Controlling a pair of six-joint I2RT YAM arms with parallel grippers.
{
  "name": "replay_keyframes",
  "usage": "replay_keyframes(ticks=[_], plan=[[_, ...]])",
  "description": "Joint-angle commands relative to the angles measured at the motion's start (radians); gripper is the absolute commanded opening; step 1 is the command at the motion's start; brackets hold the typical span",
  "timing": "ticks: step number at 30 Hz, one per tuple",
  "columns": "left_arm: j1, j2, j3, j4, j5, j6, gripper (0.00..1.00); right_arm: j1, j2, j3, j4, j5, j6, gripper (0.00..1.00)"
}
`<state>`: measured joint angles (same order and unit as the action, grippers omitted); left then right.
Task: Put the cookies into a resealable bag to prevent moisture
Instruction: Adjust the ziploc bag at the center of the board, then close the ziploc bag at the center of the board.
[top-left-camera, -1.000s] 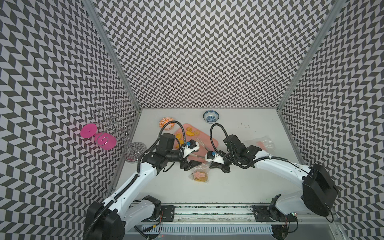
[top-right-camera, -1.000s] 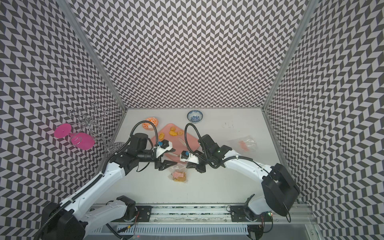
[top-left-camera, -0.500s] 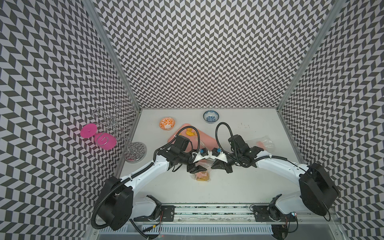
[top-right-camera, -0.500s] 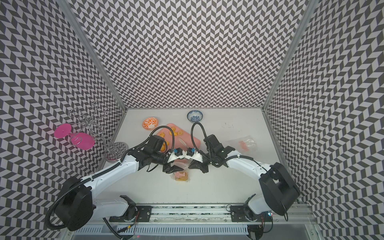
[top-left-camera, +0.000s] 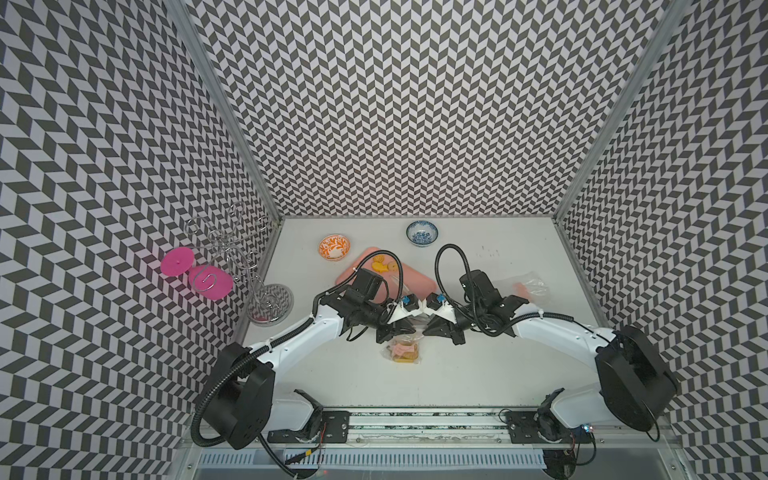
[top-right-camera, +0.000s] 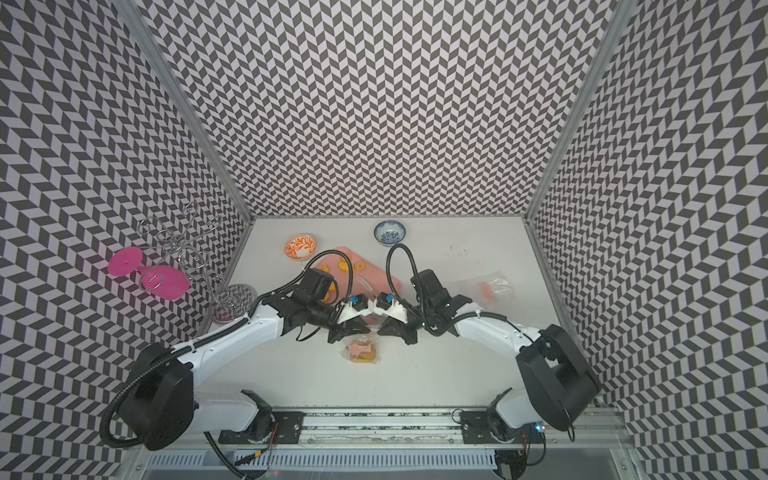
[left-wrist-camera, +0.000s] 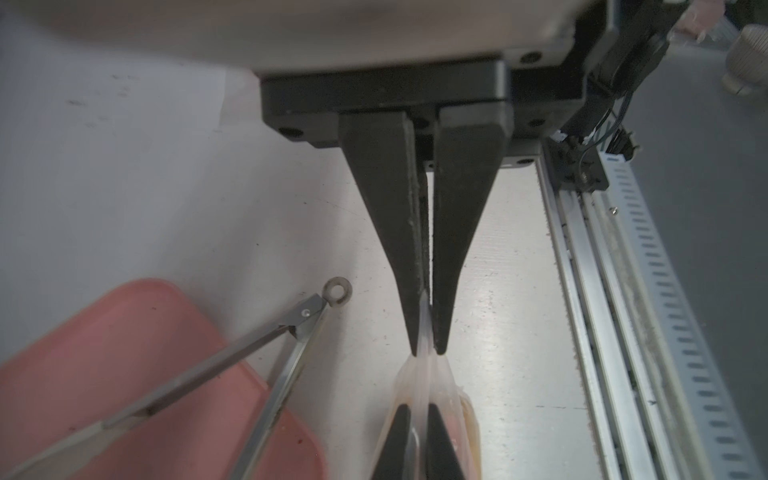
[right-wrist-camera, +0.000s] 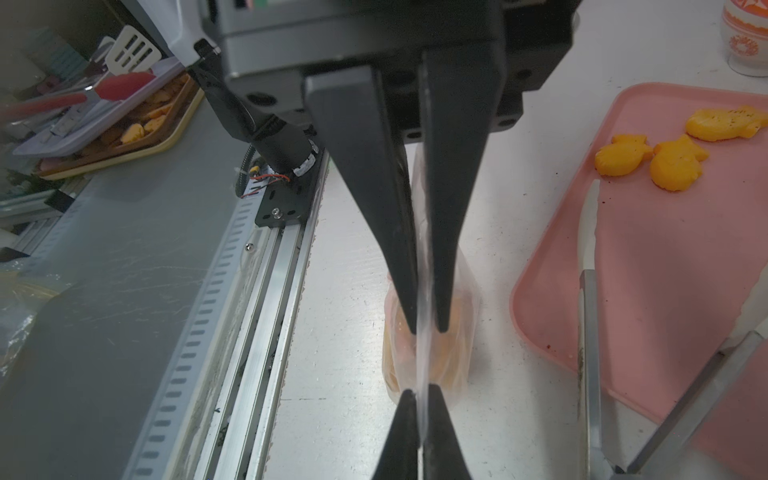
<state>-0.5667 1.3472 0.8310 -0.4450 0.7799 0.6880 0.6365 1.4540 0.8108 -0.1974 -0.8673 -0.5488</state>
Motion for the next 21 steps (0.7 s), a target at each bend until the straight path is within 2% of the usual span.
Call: replay_keyframes(ticks=[1,4,6,15,21], plan=[[0.002,-0.005,0.021,-0.045,0.039,-0.003,0.01,0.000,-0.025,-0.029,0.140,-0.047,0.041,0.14],[0.009,-0.008,0.017,-0.049,0.052,-0.014,0.01,0.000,-0.060,-0.093,0.270,-0.056,0.123,0.23],[0.016,-0.010,0.014,-0.049,0.070,-0.019,0.01,0.000,-0.077,-0.133,0.357,-0.056,0.174,0.25],[0.039,-0.016,0.013,-0.050,0.118,-0.025,0.01,0.001,-0.038,-0.169,0.504,-0.105,0.272,0.22],[0.040,-0.021,0.015,-0.032,0.130,-0.036,0.01,0.002,0.014,-0.148,0.489,-0.123,0.274,0.20]])
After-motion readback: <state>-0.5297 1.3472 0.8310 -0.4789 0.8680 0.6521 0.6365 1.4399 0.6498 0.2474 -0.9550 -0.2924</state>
